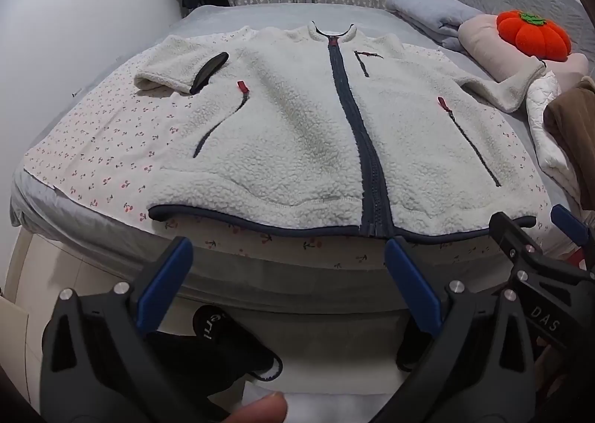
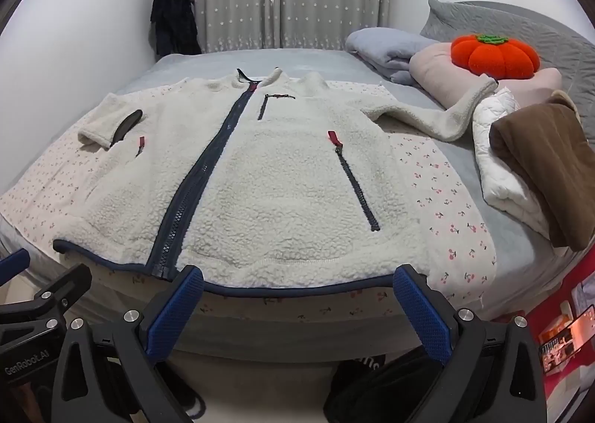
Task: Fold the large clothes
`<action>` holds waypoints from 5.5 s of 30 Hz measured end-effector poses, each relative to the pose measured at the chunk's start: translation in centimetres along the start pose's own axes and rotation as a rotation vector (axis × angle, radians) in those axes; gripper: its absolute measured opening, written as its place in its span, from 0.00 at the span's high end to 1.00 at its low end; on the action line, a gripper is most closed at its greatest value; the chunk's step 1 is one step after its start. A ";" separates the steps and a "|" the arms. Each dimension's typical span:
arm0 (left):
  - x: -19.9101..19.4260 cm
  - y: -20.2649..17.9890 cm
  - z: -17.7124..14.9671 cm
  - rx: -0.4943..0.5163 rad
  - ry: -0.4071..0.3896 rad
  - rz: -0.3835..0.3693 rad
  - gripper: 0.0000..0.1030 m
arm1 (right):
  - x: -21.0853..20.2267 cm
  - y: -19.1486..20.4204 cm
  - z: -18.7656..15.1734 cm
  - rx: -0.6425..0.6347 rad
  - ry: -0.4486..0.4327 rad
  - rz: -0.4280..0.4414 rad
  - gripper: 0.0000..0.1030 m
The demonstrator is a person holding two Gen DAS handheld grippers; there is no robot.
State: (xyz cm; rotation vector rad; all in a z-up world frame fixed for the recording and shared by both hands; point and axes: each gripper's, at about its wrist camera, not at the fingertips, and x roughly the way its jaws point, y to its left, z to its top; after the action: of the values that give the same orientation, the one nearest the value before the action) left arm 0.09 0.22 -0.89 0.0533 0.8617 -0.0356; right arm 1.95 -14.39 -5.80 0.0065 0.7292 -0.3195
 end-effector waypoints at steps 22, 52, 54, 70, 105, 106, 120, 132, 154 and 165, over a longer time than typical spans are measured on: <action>0.7 0.0 -0.4 0.011 0.015 -0.010 0.00 | 0.4 0.2 -0.3 -0.009 0.003 -0.005 0.00; 0.8 0.3 -0.4 0.007 0.021 -0.008 0.00 | 0.8 0.9 -0.3 -0.016 0.020 -0.015 0.00; 0.8 0.3 -0.5 0.008 0.021 -0.008 0.00 | 0.8 0.9 -0.3 -0.016 0.019 -0.015 0.00; 1.2 0.3 -0.7 0.010 0.026 -0.007 0.00 | 1.0 0.8 -0.5 -0.018 0.024 -0.015 0.00; 5.0 5.1 3.5 0.087 -0.007 0.003 0.00 | 4.1 -4.1 2.2 0.044 0.059 0.038 0.00; 5.5 6.2 4.2 0.093 0.000 0.005 0.00 | 4.6 -5.3 2.7 0.059 0.063 0.022 0.00; 16.7 18.7 6.0 -0.270 0.333 -0.299 0.12 | 13.5 -16.8 2.9 0.493 0.364 0.418 0.03; 10.5 18.6 5.3 -0.250 0.216 -0.291 0.85 | 10.7 -17.9 4.3 0.504 0.231 0.483 0.90; 10.5 10.3 12.1 0.135 0.094 -0.065 0.19 | 11.2 -12.9 9.2 0.264 0.262 0.156 0.26; 14.1 5.2 18.6 0.194 0.103 -0.085 0.19 | 13.2 -6.7 16.3 0.153 0.232 0.208 0.18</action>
State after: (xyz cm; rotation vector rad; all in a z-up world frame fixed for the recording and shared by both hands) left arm 23.59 4.09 0.68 0.2017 0.9613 -0.1974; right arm 19.91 -26.46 -1.56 0.2667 0.9243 -0.1764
